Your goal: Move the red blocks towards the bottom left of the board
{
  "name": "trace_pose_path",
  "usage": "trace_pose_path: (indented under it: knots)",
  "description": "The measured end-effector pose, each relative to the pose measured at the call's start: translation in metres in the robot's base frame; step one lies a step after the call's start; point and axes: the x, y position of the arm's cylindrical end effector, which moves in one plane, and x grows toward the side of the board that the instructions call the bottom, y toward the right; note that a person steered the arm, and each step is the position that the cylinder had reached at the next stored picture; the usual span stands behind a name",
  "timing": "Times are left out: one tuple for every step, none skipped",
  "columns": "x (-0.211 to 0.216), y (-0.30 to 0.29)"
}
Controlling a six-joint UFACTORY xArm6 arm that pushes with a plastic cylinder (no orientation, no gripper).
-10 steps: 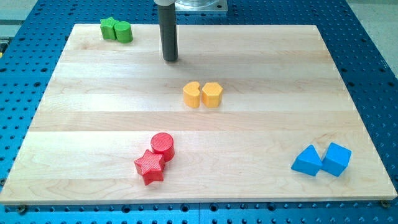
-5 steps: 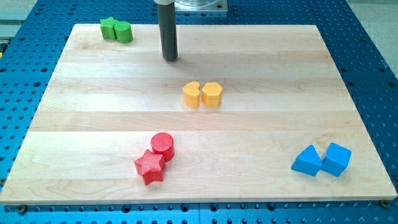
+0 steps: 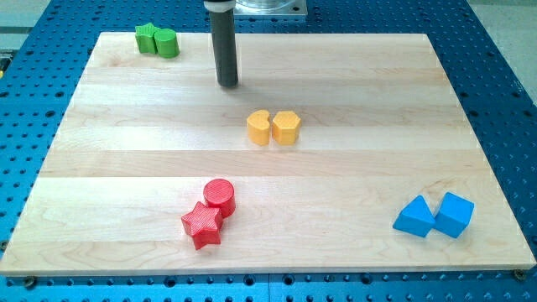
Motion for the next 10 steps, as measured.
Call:
trace_pose_path:
  knots:
    - [-0.013, 0.046]
    - [-0.042, 0.052]
    - [-0.044, 0.052]
    - [-0.049, 0.072]
    - [-0.047, 0.124]
    - [-0.008, 0.198]
    - [0.065, 0.246]
    - [0.093, 0.212]
    - [0.149, 0.172]
    - [0.221, 0.113]
